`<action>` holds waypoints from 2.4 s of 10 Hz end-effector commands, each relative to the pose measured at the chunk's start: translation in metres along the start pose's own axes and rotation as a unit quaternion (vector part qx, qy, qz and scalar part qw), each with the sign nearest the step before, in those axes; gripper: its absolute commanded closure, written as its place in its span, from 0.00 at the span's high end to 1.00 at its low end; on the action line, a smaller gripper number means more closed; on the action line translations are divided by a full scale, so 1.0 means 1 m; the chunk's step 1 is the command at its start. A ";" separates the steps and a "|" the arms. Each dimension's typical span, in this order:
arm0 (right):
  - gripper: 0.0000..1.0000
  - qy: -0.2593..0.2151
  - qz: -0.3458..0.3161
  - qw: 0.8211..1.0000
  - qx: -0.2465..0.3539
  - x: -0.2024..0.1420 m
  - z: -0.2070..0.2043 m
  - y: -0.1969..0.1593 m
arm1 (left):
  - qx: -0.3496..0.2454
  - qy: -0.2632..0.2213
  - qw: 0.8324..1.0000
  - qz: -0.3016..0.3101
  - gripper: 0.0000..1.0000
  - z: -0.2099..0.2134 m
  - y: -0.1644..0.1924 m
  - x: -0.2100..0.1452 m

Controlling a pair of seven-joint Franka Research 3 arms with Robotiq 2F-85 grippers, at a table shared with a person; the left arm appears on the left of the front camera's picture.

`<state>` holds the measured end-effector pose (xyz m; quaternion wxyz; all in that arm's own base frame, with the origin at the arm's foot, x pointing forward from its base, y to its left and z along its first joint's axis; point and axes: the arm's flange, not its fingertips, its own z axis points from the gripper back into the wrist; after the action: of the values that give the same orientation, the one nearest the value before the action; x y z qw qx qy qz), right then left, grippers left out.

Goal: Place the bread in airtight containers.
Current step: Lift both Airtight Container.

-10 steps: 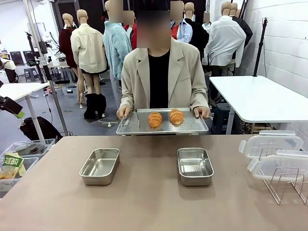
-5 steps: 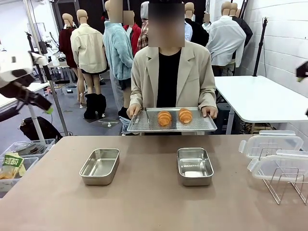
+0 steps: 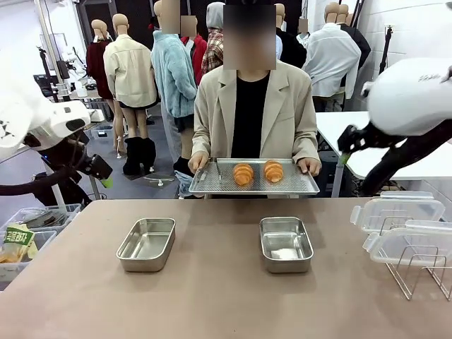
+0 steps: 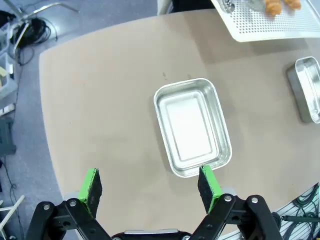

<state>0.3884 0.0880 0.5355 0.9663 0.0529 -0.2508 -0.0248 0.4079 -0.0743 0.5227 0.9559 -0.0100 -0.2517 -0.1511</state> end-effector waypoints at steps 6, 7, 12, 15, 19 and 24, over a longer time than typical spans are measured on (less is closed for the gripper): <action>1.00 0.051 0.076 0.996 -0.021 0.004 -0.038 0.040 | -0.001 0.064 0.998 0.026 1.00 -0.052 -0.009 0.009; 1.00 0.071 0.079 0.994 -0.026 0.001 -0.056 0.055 | -0.007 0.080 0.996 0.030 1.00 -0.066 -0.013 0.008; 1.00 0.169 0.088 0.980 -0.060 -0.028 -0.175 0.099 | -0.038 0.112 0.988 0.099 1.00 -0.138 0.009 0.001; 1.00 0.159 0.146 0.976 0.000 -0.034 -0.211 0.098 | -0.062 0.128 0.983 0.118 1.00 -0.165 0.017 -0.012; 1.00 0.154 0.155 0.976 -0.013 -0.038 -0.240 0.102 | -0.066 0.133 0.981 0.123 1.00 -0.189 0.013 -0.024; 1.00 0.162 0.132 0.978 -0.013 -0.044 -0.249 0.090 | 0.005 0.170 0.975 0.144 1.00 -0.206 0.001 -0.029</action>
<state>0.4727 0.1988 0.3155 0.9887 0.0112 -0.0909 0.1186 0.4826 -0.0775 0.3329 0.9954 -0.0415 -0.0824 -0.0255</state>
